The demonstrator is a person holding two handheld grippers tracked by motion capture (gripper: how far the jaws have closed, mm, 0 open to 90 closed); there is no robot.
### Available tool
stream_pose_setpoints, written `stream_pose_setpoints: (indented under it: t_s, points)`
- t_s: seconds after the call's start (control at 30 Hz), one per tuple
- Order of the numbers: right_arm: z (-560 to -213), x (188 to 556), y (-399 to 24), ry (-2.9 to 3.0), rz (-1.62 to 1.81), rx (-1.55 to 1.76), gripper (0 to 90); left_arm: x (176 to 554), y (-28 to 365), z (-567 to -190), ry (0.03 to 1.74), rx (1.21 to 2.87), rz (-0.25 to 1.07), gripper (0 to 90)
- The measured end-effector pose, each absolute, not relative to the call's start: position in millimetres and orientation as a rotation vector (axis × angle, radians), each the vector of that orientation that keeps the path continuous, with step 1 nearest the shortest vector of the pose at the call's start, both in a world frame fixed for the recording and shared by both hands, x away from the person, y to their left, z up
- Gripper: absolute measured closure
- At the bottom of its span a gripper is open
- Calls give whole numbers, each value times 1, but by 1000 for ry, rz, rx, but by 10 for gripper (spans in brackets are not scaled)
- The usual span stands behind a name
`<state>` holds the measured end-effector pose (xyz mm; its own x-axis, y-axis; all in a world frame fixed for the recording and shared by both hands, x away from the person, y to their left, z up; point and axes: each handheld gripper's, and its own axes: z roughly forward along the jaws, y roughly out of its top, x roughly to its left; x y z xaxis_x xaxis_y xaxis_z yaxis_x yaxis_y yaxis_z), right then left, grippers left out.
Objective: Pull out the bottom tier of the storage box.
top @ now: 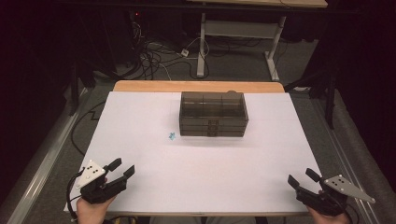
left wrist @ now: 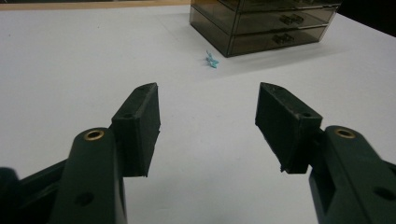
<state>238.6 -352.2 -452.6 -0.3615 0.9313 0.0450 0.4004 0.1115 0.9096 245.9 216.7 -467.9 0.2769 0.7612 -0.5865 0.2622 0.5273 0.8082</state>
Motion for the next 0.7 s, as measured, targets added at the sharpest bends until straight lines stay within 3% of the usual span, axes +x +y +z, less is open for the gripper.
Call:
stream_pose_setpoints:
  t_s: [0.7]
  points:
    - [-452,240,-353,1820,1229,1324,299,246,217,-467,1278,1007,422,390]
